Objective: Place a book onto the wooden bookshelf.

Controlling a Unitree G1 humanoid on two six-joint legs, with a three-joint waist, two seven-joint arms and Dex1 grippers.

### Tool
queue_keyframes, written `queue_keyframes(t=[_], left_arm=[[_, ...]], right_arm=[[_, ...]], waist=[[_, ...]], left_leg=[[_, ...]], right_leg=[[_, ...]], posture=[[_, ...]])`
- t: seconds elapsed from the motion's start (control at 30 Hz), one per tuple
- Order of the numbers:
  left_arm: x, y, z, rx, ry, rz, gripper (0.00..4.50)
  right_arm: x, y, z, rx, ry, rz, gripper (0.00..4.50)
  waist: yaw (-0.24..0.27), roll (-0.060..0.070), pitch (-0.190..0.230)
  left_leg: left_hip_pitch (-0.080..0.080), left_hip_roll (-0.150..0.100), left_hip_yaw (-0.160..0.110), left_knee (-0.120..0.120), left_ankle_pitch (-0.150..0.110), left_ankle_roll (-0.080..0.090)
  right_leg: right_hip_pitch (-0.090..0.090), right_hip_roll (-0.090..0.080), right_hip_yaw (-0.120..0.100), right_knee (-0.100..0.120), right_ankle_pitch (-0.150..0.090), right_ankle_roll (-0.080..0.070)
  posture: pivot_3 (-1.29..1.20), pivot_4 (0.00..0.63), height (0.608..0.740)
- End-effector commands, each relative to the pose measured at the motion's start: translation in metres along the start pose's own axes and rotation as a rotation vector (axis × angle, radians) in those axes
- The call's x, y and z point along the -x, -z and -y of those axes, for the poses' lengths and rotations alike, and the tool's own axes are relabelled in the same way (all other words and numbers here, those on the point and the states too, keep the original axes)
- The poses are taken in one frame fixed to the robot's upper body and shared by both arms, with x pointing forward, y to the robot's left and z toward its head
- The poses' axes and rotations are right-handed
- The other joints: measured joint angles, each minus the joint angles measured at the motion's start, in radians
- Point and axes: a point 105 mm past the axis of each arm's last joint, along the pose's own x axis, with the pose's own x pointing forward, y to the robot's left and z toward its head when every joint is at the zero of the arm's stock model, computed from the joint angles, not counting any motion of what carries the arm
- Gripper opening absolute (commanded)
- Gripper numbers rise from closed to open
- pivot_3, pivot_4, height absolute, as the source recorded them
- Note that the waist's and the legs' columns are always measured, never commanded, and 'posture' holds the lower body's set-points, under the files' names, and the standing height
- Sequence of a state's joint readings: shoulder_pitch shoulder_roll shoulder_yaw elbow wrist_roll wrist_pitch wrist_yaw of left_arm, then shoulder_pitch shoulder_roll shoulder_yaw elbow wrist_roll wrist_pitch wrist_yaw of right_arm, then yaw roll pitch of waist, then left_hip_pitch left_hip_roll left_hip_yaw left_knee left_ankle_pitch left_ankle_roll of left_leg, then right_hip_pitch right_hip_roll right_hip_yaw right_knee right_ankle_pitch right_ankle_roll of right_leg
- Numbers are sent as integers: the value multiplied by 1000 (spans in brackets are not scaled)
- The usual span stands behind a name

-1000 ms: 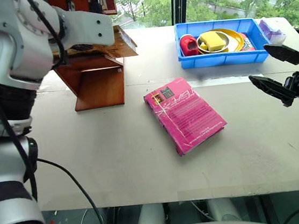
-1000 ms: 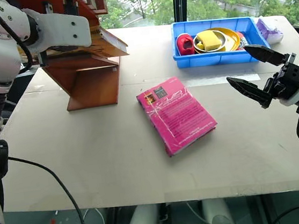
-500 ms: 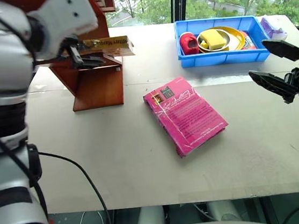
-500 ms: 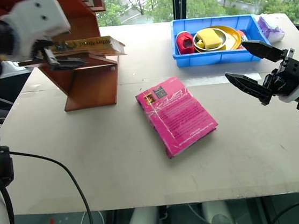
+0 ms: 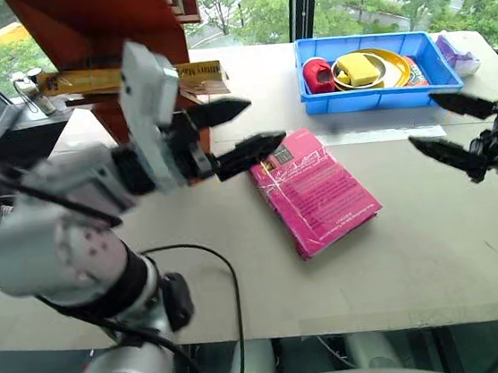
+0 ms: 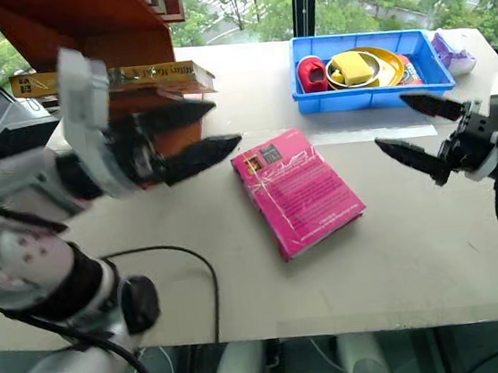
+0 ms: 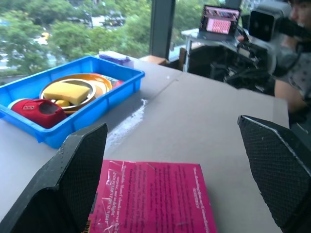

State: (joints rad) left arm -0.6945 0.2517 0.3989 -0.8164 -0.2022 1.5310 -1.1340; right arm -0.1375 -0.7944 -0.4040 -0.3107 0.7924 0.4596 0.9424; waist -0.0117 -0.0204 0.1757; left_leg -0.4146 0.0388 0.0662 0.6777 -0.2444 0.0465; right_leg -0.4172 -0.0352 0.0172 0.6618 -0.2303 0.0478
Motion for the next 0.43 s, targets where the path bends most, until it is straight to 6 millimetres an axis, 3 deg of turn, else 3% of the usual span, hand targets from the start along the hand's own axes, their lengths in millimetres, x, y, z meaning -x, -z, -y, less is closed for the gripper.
queue_keyframes(t=[0.03,0.1,0.17,0.27,0.43], left_arm=[[6,32,-6,-18,-102,-30,4408],[18,72,-13,27,-160,-111,4408],[30,90,-19,50,-201,-133,4408],[43,105,-32,78,-265,-136,4408],[47,119,-40,62,-262,-176,4408]], right_arm=[[16,11,-6,20,68,-96,4500],[38,30,-4,15,172,-200,4500],[57,45,-5,19,233,-290,4500],[82,58,-8,18,292,-380,4500],[96,57,-9,10,348,-391,4500]], waist=[[-3,-2,1],[-2,3,-4],[0,1,-3],[10,0,-4],[6,-1,-5]], left_leg=[[-1,0,0,0,0,0],[0,0,0,-2,0,0],[3,-1,-1,-5,0,0],[3,-1,-2,-3,0,0],[4,-1,-1,1,0,0]], right_leg=[[-1,1,1,1,0,0],[-2,0,2,0,0,0],[-1,-1,6,0,0,0],[1,0,3,-1,-2,-4],[2,-1,2,-1,-3,-4]], posture=[[0,150,740],[0,150,740],[0,150,740],[0,150,740],[0,150,740]])
